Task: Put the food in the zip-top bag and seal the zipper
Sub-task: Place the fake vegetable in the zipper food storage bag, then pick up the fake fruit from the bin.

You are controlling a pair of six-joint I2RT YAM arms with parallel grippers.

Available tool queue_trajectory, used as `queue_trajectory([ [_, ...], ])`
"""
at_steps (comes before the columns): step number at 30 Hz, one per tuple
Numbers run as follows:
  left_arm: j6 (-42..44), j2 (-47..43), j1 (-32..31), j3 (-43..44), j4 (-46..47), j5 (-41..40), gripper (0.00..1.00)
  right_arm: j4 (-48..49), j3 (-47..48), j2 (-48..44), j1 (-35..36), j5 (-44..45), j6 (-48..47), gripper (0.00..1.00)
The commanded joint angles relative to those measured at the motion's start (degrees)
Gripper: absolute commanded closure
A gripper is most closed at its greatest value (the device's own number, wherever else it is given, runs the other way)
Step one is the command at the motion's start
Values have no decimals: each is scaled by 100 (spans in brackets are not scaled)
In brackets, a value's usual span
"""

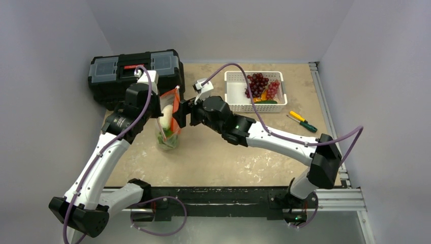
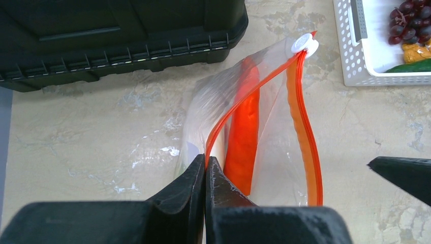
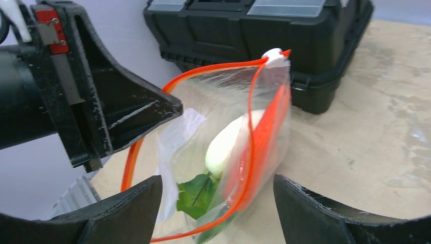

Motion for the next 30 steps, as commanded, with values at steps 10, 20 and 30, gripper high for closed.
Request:
queue_trajectory([
  [10,-162,311,31,108,178,282,100,-2092,65,-332,-1841,8,732,23],
  [20,-266,501,35,158,111,480,100,-1790,-199,-214,-3369,1256,300,20],
  [30,-243,594,-93,138,64,319,100,-1616,503,1166,-4608,1436,-229,21],
])
